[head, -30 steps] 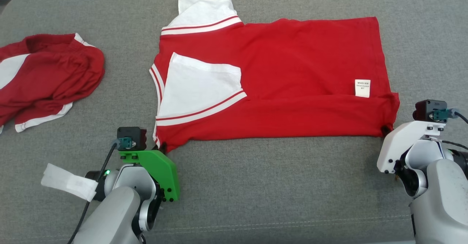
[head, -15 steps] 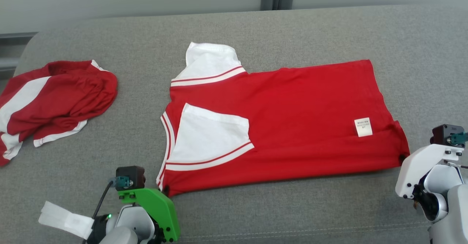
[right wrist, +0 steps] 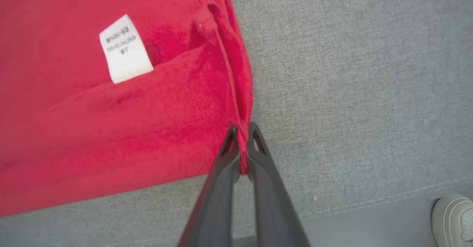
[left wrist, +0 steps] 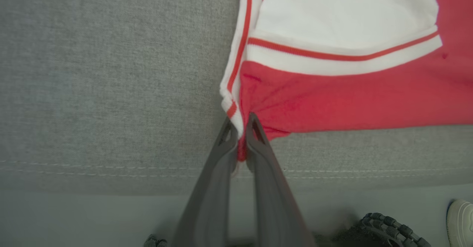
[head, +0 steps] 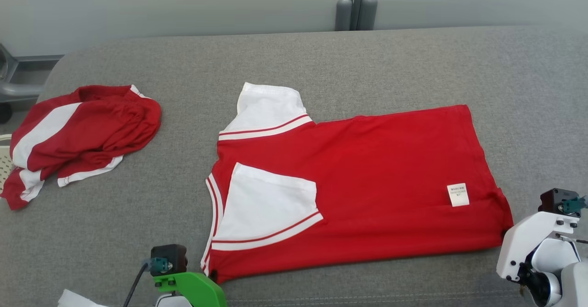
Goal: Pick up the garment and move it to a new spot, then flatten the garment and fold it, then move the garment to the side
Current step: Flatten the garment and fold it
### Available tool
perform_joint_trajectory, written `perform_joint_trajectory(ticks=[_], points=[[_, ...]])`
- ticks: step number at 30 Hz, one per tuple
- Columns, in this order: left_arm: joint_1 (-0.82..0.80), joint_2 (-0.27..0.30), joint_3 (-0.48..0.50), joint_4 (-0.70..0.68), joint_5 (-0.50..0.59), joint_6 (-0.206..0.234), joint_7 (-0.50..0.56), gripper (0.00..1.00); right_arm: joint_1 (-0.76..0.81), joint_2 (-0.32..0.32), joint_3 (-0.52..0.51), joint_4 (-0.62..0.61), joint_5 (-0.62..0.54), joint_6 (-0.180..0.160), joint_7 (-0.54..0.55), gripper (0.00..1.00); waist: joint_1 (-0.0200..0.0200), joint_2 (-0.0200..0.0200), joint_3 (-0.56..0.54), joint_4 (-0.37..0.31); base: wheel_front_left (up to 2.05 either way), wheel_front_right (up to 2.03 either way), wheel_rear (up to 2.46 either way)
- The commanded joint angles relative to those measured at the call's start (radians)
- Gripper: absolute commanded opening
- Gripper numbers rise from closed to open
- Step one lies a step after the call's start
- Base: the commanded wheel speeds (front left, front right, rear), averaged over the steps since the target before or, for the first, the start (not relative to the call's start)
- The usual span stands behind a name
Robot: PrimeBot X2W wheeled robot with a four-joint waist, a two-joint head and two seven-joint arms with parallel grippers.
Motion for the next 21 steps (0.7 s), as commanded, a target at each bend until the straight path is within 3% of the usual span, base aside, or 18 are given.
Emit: perform_joint_trajectory(ticks=[1,5,6,7,8,14,21], points=[[0.016,0.014,0.002,0.004,-0.006,0.007,0.001,0.0,0.012,-0.003,-0.006,0.004,-0.004,-0.002,-0.005,0.0,0.0,0.0,-0.002,0.001,0.0,0.0,0.0],[0.019,0.017,0.0,0.017,-0.001,0.007,-0.007,0.0,0.022,0.002,-0.003,0.016,-0.008,-0.002,-0.011,0.0,0.0,0.0,-0.006,-0.001,0.0,0.0,0.0],[0.017,0.019,-0.002,0.021,0.006,0.01,-0.011,0.25,0.023,0.003,0.0,0.016,-0.008,-0.002,-0.015,0.47,0.0,0.0,-0.008,-0.001,0.0,0.0,0.0],[0.017,0.018,-0.002,0.023,0.009,0.01,-0.017,0.77,0.024,0.003,-0.004,0.014,-0.01,-0.002,-0.022,1.0,0.0,0.0,-0.011,-0.002,0.0,0.0,0.0],[0.018,0.015,0.002,0.025,0.007,0.012,-0.024,1.0,0.026,0.004,-0.001,0.01,-0.01,-0.002,-0.03,1.0,0.0,0.0,-0.014,-0.002,0.0,0.0,0.0],[0.034,0.021,0.019,0.03,0.007,0.009,-0.071,1.0,0.055,0.014,-0.004,-0.024,0.01,-0.002,-0.076,1.0,0.0,0.0,-0.047,0.0,0.0,0.0,0.0],[0.057,0.037,0.058,-0.004,0.04,-0.043,-0.27,1.0,0.106,0.023,-0.011,-0.101,0.031,-0.001,-0.165,1.0,0.0,0.0,-0.096,0.01,0.0,0.0,0.0]])
